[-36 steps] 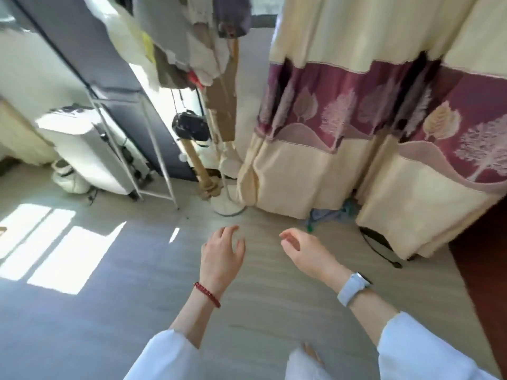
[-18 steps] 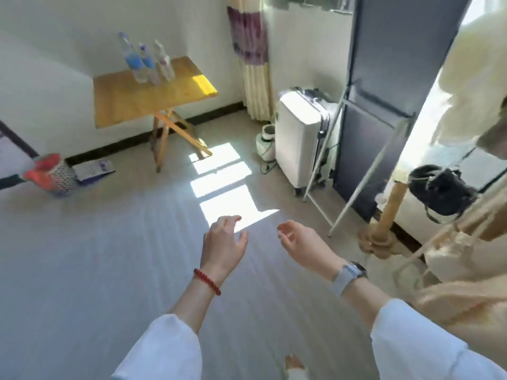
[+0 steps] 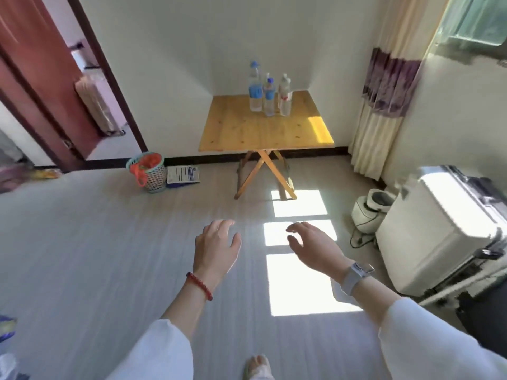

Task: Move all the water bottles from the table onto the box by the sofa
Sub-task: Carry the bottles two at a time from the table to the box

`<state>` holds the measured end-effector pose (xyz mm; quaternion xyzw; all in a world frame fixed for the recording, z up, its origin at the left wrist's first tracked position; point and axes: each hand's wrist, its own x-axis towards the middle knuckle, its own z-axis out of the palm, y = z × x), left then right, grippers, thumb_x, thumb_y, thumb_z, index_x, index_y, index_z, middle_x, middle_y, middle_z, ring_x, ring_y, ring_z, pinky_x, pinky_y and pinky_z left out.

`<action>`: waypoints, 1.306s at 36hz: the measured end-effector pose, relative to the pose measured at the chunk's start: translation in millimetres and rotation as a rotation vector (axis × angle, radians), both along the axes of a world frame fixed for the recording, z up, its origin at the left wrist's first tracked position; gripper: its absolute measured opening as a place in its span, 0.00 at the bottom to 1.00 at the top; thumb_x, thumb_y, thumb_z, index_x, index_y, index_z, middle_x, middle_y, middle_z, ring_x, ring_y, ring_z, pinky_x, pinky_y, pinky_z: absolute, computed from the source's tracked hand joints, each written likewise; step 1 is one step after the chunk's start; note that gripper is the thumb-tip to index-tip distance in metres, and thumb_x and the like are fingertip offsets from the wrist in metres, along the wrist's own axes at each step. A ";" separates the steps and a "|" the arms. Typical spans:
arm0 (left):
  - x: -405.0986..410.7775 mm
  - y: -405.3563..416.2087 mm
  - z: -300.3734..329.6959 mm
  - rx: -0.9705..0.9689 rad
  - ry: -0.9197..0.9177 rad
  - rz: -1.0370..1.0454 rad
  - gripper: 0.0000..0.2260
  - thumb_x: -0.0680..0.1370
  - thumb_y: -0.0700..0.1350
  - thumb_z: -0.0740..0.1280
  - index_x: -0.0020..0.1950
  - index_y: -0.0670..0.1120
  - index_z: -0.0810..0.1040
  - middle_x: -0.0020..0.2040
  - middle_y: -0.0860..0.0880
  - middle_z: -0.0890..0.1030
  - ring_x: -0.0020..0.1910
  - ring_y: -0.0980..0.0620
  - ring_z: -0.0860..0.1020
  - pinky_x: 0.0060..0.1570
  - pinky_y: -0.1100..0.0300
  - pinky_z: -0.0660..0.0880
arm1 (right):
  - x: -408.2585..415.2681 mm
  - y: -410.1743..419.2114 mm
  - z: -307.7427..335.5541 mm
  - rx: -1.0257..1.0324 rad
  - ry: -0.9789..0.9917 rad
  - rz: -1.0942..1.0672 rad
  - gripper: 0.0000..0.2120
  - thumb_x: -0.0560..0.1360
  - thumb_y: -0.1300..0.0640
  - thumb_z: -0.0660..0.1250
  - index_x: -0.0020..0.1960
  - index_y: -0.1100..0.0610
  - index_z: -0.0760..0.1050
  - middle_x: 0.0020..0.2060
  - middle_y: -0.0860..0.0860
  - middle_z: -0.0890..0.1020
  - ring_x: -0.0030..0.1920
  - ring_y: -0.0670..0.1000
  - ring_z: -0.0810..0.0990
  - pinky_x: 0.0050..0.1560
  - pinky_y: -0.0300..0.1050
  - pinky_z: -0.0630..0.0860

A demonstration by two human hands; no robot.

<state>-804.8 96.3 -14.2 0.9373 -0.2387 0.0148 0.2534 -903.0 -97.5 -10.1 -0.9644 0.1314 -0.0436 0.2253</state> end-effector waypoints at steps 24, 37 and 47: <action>521.6 -302.8 6.0 -0.059 -0.023 -0.100 0.16 0.78 0.47 0.61 0.64 0.44 0.71 0.63 0.47 0.74 0.62 0.48 0.71 0.60 0.51 0.71 | 505.2 -285.8 -5.1 0.152 -0.066 -0.175 0.15 0.78 0.55 0.58 0.63 0.58 0.70 0.60 0.55 0.77 0.58 0.54 0.77 0.57 0.47 0.72; 741.9 -459.6 -17.7 -0.064 0.007 -0.125 0.27 0.77 0.50 0.62 0.72 0.44 0.57 0.71 0.44 0.63 0.66 0.48 0.66 0.57 0.58 0.71 | 714.1 -437.2 -27.3 0.195 -0.086 -0.411 0.25 0.78 0.51 0.59 0.71 0.57 0.56 0.65 0.57 0.71 0.62 0.54 0.73 0.60 0.48 0.74; 879.4 -604.2 -88.2 -0.150 0.129 -0.214 0.37 0.75 0.50 0.66 0.75 0.42 0.47 0.75 0.40 0.55 0.73 0.43 0.57 0.68 0.50 0.62 | 851.5 -543.2 -89.4 0.374 -0.007 -0.648 0.38 0.75 0.49 0.64 0.74 0.59 0.45 0.72 0.59 0.60 0.70 0.57 0.63 0.69 0.51 0.64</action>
